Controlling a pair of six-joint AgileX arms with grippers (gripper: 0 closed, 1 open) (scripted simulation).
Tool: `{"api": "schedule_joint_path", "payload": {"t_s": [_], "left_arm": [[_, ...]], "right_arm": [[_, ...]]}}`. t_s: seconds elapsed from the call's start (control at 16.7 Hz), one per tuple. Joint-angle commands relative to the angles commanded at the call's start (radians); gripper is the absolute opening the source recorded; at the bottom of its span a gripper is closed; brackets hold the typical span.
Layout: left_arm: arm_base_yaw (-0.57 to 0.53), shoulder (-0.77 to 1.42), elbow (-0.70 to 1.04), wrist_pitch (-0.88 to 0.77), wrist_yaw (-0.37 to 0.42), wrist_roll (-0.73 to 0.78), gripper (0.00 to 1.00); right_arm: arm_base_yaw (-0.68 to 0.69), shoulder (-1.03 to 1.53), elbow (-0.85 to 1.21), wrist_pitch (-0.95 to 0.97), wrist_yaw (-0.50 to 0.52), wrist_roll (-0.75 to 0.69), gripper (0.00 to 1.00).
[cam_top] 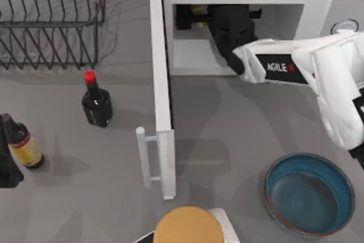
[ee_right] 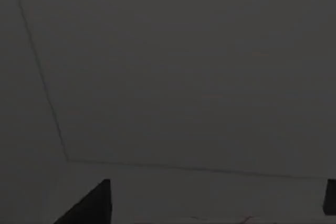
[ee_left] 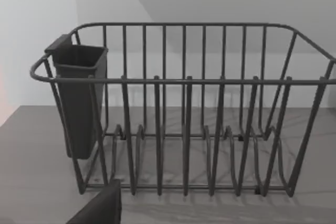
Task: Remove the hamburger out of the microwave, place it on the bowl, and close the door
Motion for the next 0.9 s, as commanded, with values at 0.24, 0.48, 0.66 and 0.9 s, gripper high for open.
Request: {"api": "schedule_joint_path", "payload": {"t_s": [0.24, 0.48, 0.66, 0.9], "left_arm": [[0.000, 0.000, 0.000, 0.000, 0.000, 0.000, 1.00], [0.000, 0.000, 0.000, 0.000, 0.000, 0.000, 1.00], [0.000, 0.000, 0.000, 0.000, 0.000, 0.000, 1.00], [0.000, 0.000, 0.000, 0.000, 0.000, 0.000, 1.00]], "right_arm": [[0.057, -0.146, -0.354, 0.164, 0.054, 0.018, 0.00], [0.115, -0.285, -0.682, 0.327, 0.108, 0.036, 0.00], [0.146, -0.364, -0.829, 0.417, 0.137, 0.046, 0.00], [0.159, -0.396, -0.881, 0.453, 0.149, 0.050, 0.00]]}}
